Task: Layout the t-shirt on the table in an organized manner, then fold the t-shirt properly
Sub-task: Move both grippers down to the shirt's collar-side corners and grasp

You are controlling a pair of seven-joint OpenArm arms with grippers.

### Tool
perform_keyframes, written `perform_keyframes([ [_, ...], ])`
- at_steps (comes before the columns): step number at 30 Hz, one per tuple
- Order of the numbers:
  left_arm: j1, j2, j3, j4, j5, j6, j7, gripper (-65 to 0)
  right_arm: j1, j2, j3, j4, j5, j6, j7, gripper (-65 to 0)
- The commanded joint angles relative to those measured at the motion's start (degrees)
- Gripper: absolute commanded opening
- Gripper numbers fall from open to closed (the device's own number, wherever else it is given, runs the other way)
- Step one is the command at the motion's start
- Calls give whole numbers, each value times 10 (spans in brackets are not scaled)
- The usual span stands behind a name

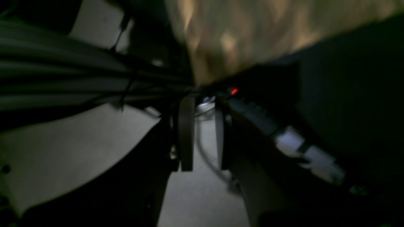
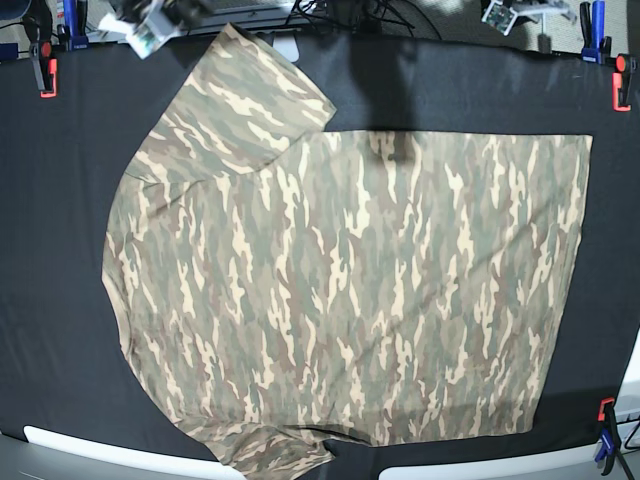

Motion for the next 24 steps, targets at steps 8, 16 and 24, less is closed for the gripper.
perform_keyframes([
  [8, 8, -89, -2, 80, 47, 3, -4, -501, 2, 19, 49, 89, -61, 5, 7, -535],
  [16, 2, -189, -2, 84, 134, 3, -73, -432, 29, 30, 49, 98, -153, -7, 7, -486],
  [24, -52, -271, -2, 76, 141, 0, -108, -400, 42, 30, 49, 98, -269, -7, 39, -350],
])
